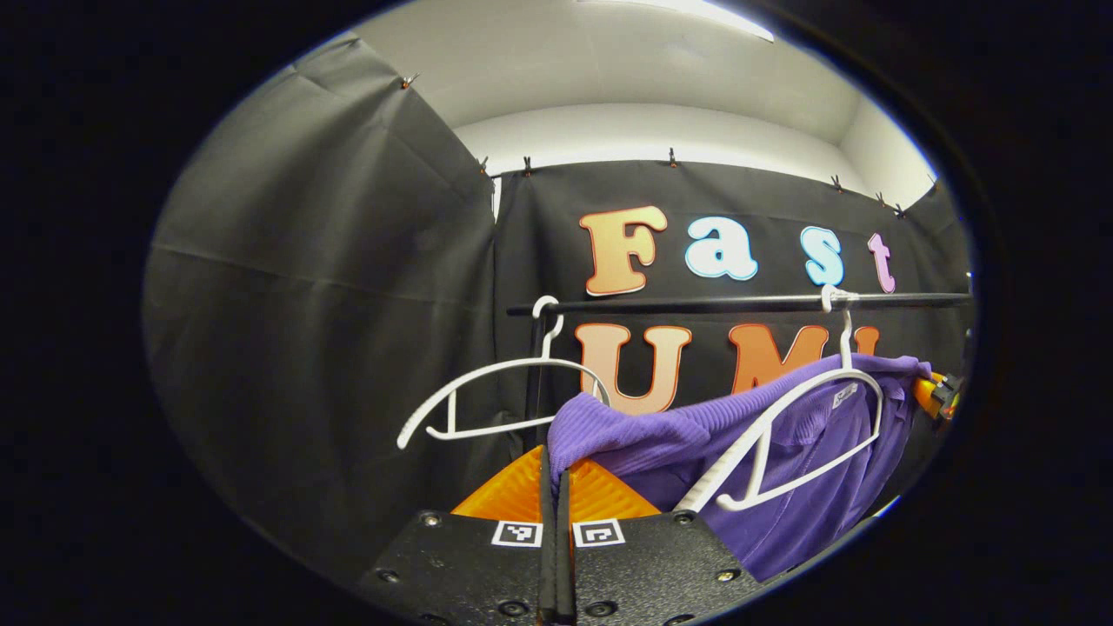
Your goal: Grasp the clothes on the hanger with both hands and then place them into the laundry hamper below.
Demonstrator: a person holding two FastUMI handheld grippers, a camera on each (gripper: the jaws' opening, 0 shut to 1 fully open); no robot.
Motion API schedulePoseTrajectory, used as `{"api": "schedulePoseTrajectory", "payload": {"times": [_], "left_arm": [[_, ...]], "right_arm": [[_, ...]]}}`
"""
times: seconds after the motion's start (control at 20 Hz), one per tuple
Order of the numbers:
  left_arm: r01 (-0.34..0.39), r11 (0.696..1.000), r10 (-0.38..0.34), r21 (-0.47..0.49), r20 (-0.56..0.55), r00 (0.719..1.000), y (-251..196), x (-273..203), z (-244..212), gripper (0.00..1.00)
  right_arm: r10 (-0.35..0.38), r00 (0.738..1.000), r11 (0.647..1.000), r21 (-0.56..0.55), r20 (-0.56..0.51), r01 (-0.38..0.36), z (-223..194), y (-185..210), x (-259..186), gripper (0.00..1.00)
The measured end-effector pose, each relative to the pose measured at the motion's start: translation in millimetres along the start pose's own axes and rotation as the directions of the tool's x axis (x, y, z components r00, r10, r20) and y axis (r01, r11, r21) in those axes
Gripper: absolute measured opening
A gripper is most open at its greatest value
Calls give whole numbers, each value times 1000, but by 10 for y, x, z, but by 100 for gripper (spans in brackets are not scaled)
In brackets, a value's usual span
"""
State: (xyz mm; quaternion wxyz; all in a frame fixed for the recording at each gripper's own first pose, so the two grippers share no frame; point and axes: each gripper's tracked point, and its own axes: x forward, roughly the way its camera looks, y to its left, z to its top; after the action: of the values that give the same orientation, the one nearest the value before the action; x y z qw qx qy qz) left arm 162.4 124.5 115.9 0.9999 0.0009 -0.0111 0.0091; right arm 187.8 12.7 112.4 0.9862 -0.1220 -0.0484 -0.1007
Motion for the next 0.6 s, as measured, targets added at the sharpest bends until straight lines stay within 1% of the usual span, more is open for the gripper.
{"api": "schedulePoseTrajectory", "payload": {"times": [0.15,0.2,0.25,0.3,0.4,0.45,0.6], "left_arm": [[22,999,-24,-44,-34,999,-61,46,-301,0],[25,999,-26,-43,-37,999,-69,27,-376,0],[27,999,-28,-36,-39,999,-82,15,-445,1],[33,999,-34,-30,-43,999,-101,5,-507,0],[56,998,-58,-37,-62,996,-177,-29,-637,1],[67,997,-70,-39,-68,995,-212,-53,-674,0],[81,996,-83,-37,-67,994,-290,-100,-734,0]], "right_arm": [[-19,1000,998,-53,20,20,-48,-23,-43,7],[-22,999,997,-68,28,24,-71,-26,-59,7],[-21,999,997,-68,28,23,-117,-22,-74,7],[-21,1000,998,-58,22,22,-172,-23,-63,7],[-26,1000,999,-37,-4,25,-328,-70,-27,7],[-30,999,999,-32,-22,29,-424,-110,-16,7],[-54,996,998,-32,-73,52,-757,-204,30,7]]}}
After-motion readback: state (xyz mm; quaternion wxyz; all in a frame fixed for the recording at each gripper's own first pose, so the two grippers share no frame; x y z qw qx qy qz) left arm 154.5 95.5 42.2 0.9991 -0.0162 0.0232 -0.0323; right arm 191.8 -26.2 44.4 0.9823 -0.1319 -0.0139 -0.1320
